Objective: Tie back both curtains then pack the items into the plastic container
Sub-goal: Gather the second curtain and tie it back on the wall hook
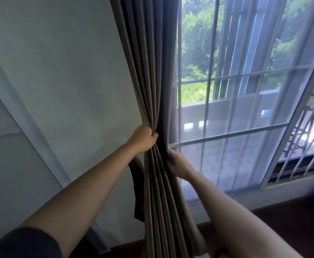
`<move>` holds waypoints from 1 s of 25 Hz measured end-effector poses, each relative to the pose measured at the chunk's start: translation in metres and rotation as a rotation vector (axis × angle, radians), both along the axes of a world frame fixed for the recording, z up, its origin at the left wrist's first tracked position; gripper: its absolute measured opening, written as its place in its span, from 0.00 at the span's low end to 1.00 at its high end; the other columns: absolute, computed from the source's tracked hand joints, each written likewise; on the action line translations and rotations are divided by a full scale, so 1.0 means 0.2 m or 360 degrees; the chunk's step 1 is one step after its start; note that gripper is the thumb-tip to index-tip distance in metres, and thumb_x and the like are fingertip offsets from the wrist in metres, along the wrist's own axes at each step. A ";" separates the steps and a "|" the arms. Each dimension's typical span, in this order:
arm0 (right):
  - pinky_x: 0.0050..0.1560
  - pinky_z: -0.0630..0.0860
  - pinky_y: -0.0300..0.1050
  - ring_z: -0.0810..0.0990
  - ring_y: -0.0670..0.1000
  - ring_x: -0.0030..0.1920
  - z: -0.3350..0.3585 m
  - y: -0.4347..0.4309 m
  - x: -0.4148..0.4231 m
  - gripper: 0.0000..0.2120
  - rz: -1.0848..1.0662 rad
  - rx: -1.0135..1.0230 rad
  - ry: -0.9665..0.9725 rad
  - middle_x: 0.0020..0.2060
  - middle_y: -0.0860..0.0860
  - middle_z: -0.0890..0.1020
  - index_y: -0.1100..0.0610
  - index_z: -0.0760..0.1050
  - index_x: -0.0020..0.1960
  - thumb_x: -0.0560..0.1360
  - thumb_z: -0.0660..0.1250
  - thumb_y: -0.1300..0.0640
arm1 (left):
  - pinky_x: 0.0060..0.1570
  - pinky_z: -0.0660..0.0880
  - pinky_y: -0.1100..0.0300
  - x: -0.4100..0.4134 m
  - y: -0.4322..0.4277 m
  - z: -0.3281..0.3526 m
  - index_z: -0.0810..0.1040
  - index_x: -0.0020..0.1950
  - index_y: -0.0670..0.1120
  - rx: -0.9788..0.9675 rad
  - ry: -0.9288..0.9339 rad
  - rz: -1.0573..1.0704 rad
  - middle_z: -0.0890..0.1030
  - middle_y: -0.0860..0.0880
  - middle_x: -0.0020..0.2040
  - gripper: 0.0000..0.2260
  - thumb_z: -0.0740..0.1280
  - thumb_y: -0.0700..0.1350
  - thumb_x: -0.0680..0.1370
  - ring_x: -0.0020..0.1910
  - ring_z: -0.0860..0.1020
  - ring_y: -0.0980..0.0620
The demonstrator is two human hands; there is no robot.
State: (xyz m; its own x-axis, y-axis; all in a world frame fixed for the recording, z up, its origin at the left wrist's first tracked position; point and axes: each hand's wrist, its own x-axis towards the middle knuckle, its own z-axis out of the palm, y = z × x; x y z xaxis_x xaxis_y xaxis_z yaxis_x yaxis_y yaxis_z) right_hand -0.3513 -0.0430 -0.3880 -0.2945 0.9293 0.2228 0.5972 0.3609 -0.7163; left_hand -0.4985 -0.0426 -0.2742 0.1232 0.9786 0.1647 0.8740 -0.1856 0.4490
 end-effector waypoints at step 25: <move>0.48 0.75 0.38 0.80 0.47 0.47 0.30 0.24 -0.04 0.18 0.0445 -0.0731 0.0989 0.42 0.47 0.84 0.55 0.75 0.50 0.61 0.67 0.68 | 0.53 0.76 0.56 -0.22 -0.16 -0.03 0.80 0.52 0.37 -0.0011 -0.0451 -0.0325 0.82 0.39 0.52 0.19 0.62 0.47 0.68 0.52 0.80 0.45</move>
State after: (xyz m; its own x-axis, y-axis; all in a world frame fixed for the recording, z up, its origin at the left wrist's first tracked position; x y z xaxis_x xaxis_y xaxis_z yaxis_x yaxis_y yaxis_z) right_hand -0.3599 0.0043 -0.3273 -0.4767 0.8783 0.0367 -0.0257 0.0278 -0.9993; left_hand -0.5435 -0.0737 -0.2802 0.2670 0.9397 0.2137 0.6594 -0.3399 0.6706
